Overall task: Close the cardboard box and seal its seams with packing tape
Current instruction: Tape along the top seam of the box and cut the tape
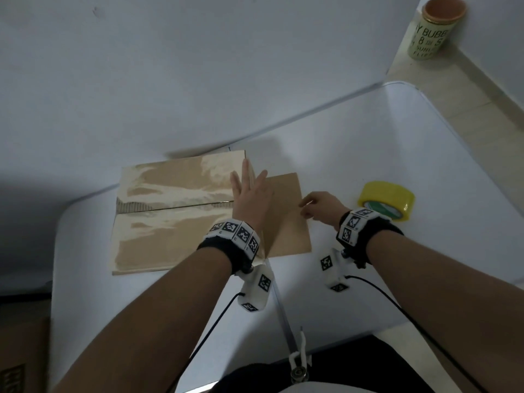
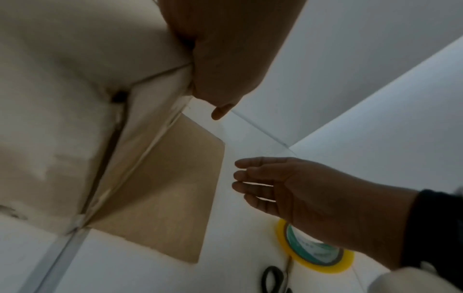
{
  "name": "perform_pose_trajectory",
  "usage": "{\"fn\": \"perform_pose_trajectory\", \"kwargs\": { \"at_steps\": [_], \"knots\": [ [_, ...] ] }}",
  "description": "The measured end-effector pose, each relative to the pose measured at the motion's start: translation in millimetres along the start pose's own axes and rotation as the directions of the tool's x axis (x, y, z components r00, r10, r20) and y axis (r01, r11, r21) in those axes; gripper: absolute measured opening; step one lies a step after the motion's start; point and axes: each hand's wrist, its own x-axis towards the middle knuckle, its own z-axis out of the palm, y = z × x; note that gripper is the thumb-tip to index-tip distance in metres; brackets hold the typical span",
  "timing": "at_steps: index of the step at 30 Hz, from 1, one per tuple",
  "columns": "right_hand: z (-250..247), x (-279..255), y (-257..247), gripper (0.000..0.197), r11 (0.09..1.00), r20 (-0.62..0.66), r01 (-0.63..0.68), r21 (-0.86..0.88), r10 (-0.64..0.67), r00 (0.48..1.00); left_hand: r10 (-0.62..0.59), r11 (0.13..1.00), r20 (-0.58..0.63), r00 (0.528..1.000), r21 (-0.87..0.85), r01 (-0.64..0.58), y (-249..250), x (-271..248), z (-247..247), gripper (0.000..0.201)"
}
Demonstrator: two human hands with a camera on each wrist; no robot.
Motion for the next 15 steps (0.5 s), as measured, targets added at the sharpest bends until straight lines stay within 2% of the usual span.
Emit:
{"fn": "perform_pose_trajectory", "kwargs": {
  "at_steps": [1,3,4,5,7,8,9,11,12,13,15],
  "knots": [
    [-1.9,-2.1,-4.7,0.015,1.000,-0.014,0.021,0.011,-0.020,1.000,0.010,1.000,0.011,1.000,-0.027,-0.009,-1.2,0.3,-1.1,0.042],
    [-0.2,-5.9,-20.3,0.019,0.997,0.003,0.058,0.057,-0.058,0.998,0.030,0.975,-0.004,1.000,-0.220,-0.030,-10.2,1.6,-5.2,0.054],
    [3.8,-6.9,-28.9,0.024,0.994,0.042,0.061,0.095,-0.065,0.997,0.034,0.927,-0.023,0.999,-0.373,-0.040,-17.6,0.2,-10.0,0.056],
    [9.6,-6.9,-38.5,0.029,0.990,0.092,0.056,0.133,-0.069,0.993,0.017,0.844,-0.046,0.999,-0.535,-0.039,-27.1,-3.6,-16.4,0.054],
    [25.4,-7.7,-58.0,0.036,0.980,0.185,0.019,0.197,-0.056,0.981,-0.120,0.678,-0.113,0.986,-0.735,-0.002,-51.3,-17.3,-24.2,0.047],
    [35.2,-6.5,-66.8,0.038,0.973,0.210,-0.001,0.230,-0.049,0.976,-0.216,0.664,-0.127,0.968,-0.746,0.050,-64.3,-27.8,-24.3,0.045],
    [44.9,-4.4,-73.9,0.039,0.966,0.206,-0.014,0.259,-0.041,0.978,-0.303,0.687,-0.113,0.946,-0.714,0.134,-76.5,-39.5,-22.1,0.044],
    [64.2,-4.6,-84.1,0.040,0.962,0.167,-0.032,0.272,-0.015,0.986,-0.420,0.737,-0.014,0.907,-0.589,0.332,-92.7,-62.0,-7.7,0.045],
    [75.0,-4.1,-85.0,0.040,0.963,0.175,-0.046,0.264,-0.001,0.985,-0.440,0.743,0.045,0.897,-0.543,0.392,-95.5,-71.9,2.2,0.046],
    [85.8,-2.5,-82.2,0.039,0.967,0.192,-0.059,0.246,0.011,0.981,-0.437,0.748,0.076,0.896,-0.523,0.409,-94.7,-80.1,11.4,0.048],
    [101.6,-1.1,-77.8,0.037,0.972,0.210,-0.100,0.213,0.054,0.976,-0.443,0.745,0.058,0.895,-0.531,0.404,-90.4,-88.8,26.7,0.051]
  ]
}}
